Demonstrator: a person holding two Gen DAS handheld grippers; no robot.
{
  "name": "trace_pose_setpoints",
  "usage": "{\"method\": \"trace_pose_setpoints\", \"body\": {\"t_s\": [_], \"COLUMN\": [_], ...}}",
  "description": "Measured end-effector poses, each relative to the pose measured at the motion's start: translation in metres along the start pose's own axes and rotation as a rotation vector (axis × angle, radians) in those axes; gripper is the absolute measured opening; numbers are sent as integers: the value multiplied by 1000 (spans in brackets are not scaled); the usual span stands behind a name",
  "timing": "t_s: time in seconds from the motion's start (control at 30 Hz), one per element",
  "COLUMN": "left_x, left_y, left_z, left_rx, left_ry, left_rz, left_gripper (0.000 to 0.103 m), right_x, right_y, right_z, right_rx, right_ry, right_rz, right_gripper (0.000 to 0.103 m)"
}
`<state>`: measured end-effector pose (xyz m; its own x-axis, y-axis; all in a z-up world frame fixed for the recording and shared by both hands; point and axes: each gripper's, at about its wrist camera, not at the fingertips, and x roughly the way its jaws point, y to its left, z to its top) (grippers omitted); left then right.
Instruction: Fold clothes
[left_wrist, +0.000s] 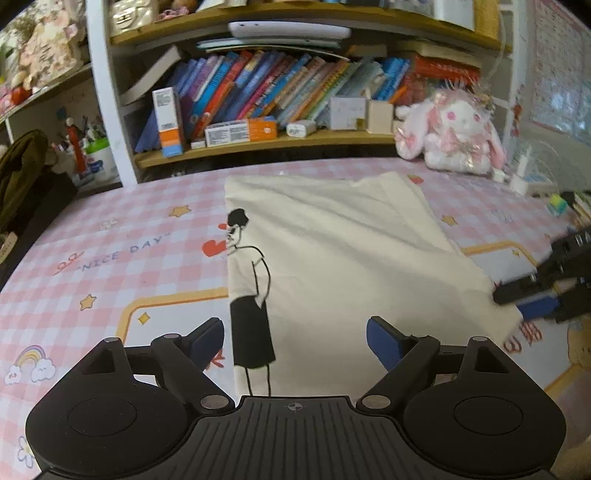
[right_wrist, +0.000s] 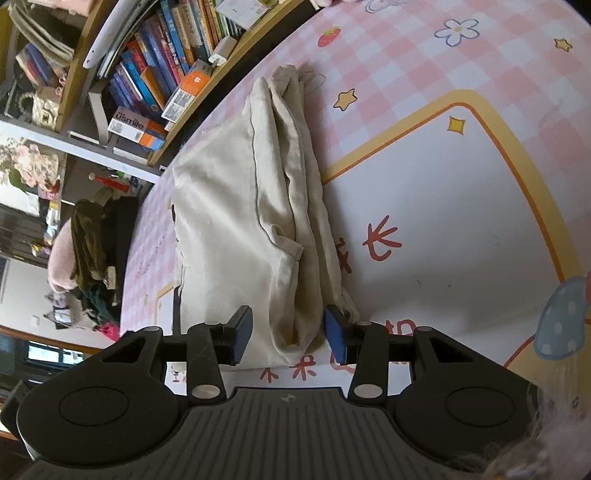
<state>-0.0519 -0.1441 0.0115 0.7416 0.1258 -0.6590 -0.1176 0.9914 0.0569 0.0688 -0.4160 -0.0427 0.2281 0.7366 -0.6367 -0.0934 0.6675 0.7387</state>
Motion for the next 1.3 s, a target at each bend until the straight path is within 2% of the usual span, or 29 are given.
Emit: {"method": "trace_pose_setpoints", "body": {"t_s": [0.17, 0.33, 0.47, 0.6, 0.67, 0.7, 0.73, 0.8, 0.83, 1.03, 1.07, 1.1, 1.17, 1.3], "left_x": [-2, -3, 0, 4, 5, 5, 4, 3, 2, 10, 12, 15, 22, 32], "left_y": [-16, -33, -40, -44, -45, -46, -48, -52, -55, -76, -79, -83, -88, -96], "left_z": [-3, -3, -1, 0, 0, 1, 1, 1, 1, -5, -5, -5, -5, -8], "left_rx": [86, 194, 214, 220, 222, 223, 230, 250, 265, 394, 409, 422, 455, 524], "left_ry": [21, 31, 44, 62, 61, 61, 56, 51, 50, 49, 44, 46, 50, 47], "left_rz": [-35, -46, -60, -41, -46, -48, -64, -100, -119, -174, -176, -165, -134, -84], "left_gripper": [87, 87, 87, 87, 87, 87, 87, 87, 87, 86, 80, 69, 60, 58], "right_x": [5, -6, -7, -6, -1, 1, 4, 7, 6, -12, -13, -14, -14, -14], "right_y": [-2, 1, -4, -9, -4, -2, 1, -1, -4, 1, 4, 7, 13, 18], "right_z": [4, 8, 13, 10, 9, 8, 9, 9, 10, 20, 22, 24, 27, 30], "right_rx": [15, 25, 1, 34, 11, -2, -16, -6, 14, 127, 136, 143, 157, 156], "right_ry": [19, -60, -13, 5, 13, 18, 28, 44, 44, 5, 2, 0, -2, 2], "right_rz": [17, -13, -82, -44, -47, -49, -59, -74, -59, 146, 169, 182, 205, 211], "right_gripper": [48, 49, 50, 51, 50, 46, 32, 15, 12, 9, 9, 9, 9, 9]}}
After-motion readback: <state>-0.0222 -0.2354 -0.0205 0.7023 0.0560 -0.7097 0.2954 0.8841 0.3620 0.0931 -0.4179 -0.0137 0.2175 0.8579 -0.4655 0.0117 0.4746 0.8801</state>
